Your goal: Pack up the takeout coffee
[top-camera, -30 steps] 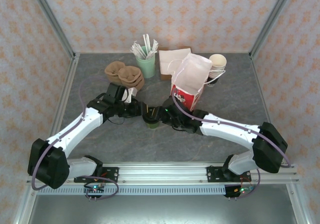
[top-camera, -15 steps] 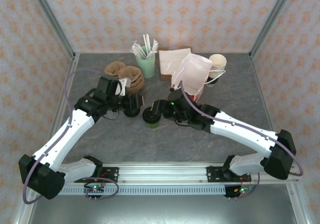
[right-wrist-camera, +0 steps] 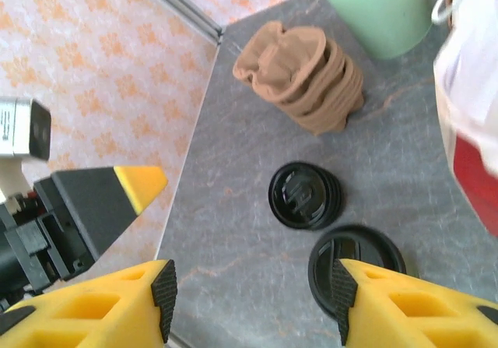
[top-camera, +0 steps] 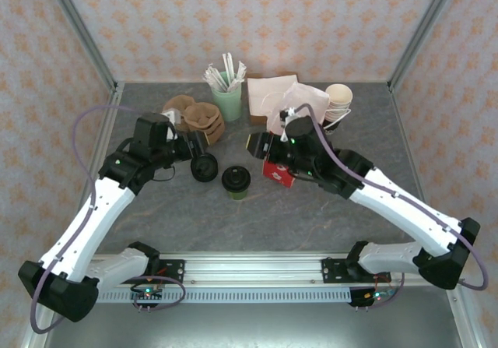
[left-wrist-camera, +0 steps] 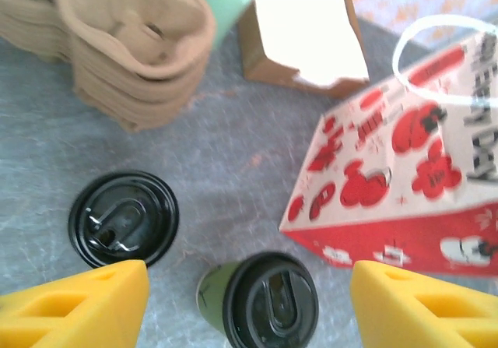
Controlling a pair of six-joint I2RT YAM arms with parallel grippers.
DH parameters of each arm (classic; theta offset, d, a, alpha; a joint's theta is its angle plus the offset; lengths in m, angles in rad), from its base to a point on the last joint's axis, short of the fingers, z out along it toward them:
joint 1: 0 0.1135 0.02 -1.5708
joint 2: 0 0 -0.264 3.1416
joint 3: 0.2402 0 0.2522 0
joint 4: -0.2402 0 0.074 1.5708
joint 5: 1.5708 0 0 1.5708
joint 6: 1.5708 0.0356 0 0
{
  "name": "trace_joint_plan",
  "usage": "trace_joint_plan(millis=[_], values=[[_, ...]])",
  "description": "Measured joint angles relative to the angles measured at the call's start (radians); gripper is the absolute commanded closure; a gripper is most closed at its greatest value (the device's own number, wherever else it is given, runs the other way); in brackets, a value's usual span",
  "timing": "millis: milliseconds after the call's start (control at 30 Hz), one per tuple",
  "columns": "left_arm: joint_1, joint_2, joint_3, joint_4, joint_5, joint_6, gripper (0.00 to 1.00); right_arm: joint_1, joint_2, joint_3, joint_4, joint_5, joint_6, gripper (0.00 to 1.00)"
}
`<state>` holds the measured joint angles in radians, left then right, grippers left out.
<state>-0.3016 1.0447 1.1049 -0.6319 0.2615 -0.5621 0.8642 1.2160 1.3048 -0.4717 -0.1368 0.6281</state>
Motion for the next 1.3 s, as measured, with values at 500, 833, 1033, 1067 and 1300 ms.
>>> trace_joint_plan(millis=[500,833,1033,1067,1300], values=[[0.267,0.288,-0.085,0.29,0.048,-0.275,0.36,-0.095,0.197,0.196,-0.016,-0.153,-0.016,0.43],[0.344,0.486,-0.037,0.426,0.064,-0.405,0.48,-0.103,0.201,0.218,-0.033,-0.175,-0.016,0.44],[0.361,0.557,0.01,0.468,0.072,-0.452,0.51,-0.104,0.201,0.219,-0.038,-0.178,-0.016,0.44],[0.361,0.567,0.021,0.472,0.073,-0.457,0.51,-0.104,0.201,0.219,-0.038,-0.178,-0.017,0.44],[0.361,0.608,0.046,0.491,0.075,-0.478,0.51,-0.104,0.201,0.22,-0.039,-0.179,-0.016,0.44]])
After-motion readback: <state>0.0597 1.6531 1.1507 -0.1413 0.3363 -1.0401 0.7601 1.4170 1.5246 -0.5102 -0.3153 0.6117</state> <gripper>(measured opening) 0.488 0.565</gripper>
